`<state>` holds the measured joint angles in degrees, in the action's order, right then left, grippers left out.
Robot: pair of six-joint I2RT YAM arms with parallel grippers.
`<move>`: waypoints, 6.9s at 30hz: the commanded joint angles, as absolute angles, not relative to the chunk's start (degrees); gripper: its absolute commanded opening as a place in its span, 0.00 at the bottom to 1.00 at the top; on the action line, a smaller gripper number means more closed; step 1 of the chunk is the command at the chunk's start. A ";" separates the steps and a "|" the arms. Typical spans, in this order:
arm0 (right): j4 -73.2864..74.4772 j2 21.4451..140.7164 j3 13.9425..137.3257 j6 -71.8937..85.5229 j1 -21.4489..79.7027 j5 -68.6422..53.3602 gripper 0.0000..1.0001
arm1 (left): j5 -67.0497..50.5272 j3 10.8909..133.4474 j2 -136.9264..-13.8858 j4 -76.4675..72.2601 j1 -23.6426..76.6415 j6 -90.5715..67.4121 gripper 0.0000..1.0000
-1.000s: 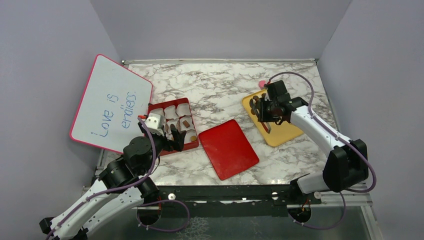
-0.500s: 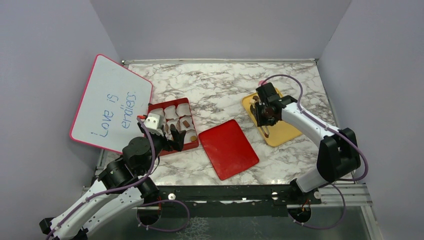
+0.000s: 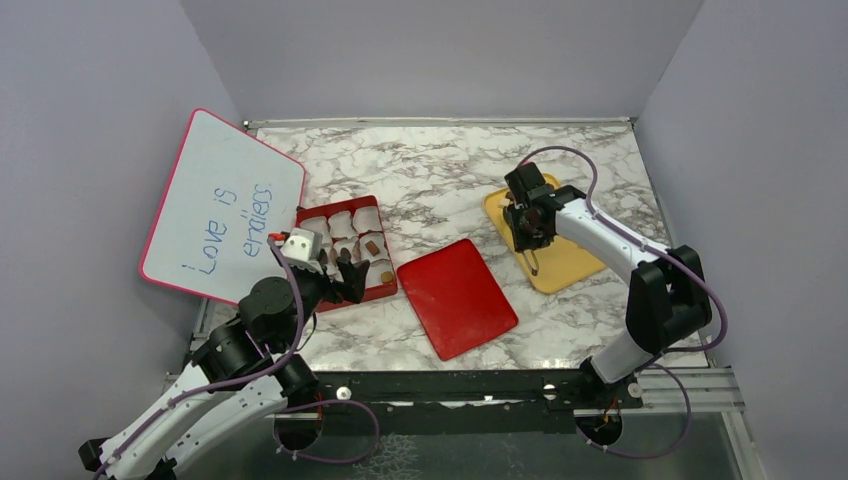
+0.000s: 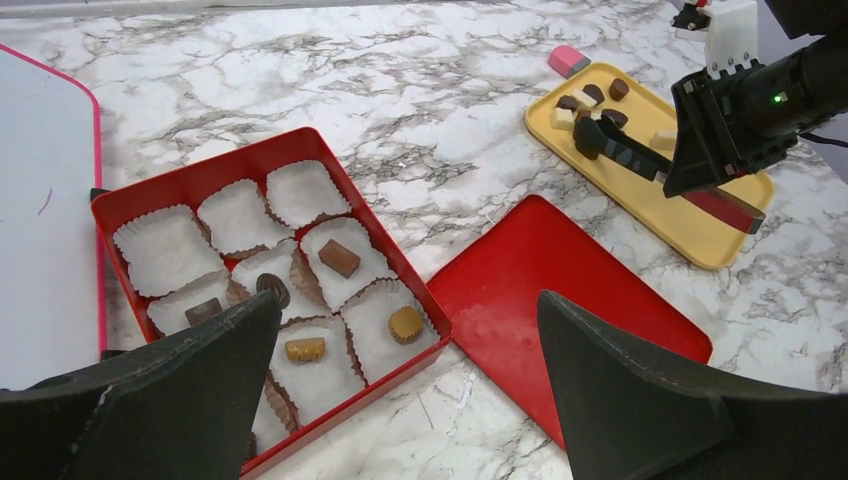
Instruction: Pack the chocolate
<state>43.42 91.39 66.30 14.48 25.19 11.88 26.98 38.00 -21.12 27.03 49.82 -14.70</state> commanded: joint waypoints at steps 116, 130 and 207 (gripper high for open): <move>44.01 110.47 105.21 15.62 55.41 14.83 0.38 | 33.71 37.75 -12.00 25.99 49.54 -15.54 0.99; 47.81 93.65 89.20 18.07 46.45 18.49 0.37 | 31.72 37.70 -15.34 26.28 49.54 -15.21 0.99; 43.05 83.89 63.85 16.44 13.89 18.83 0.35 | 29.44 37.58 -15.77 26.28 49.57 -15.38 0.99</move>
